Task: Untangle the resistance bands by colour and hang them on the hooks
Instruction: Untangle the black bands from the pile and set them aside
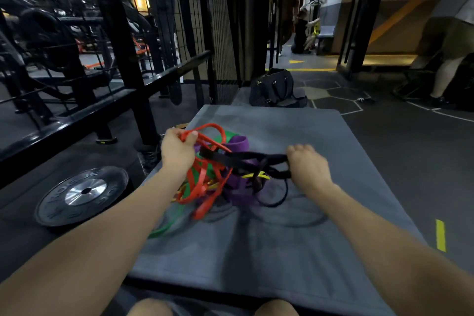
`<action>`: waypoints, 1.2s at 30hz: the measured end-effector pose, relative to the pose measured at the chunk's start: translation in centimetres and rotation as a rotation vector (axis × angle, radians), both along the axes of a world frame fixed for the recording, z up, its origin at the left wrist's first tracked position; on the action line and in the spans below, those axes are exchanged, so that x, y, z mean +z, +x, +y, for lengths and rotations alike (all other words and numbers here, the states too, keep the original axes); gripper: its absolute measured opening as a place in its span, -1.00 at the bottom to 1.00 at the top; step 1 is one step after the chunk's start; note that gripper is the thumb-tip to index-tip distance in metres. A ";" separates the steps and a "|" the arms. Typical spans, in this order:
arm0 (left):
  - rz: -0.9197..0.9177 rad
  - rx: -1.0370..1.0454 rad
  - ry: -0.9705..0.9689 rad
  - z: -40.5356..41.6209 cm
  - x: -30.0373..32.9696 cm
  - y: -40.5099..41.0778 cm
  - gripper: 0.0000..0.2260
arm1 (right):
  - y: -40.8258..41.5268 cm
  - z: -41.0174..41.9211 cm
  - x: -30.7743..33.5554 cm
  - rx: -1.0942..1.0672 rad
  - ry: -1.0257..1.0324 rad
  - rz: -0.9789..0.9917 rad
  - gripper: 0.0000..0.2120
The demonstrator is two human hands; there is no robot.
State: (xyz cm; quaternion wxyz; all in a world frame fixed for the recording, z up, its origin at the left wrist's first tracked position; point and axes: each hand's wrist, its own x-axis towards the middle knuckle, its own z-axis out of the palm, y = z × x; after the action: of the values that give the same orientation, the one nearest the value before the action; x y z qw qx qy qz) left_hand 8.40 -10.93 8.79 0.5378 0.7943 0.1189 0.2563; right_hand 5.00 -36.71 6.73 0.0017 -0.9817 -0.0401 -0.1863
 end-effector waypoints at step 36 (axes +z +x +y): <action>0.166 -0.159 -0.337 2.5 -4.4 -1.7 -0.85 | -1.3 5.6 -4.6 0.246 0.027 0.318 -0.78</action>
State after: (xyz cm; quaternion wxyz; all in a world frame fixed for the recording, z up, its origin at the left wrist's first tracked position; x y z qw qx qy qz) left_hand 6.69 -8.47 4.34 0.6700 0.7184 0.1409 0.1230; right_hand 3.71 -31.12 2.08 0.0440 -0.9864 -0.1562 -0.0277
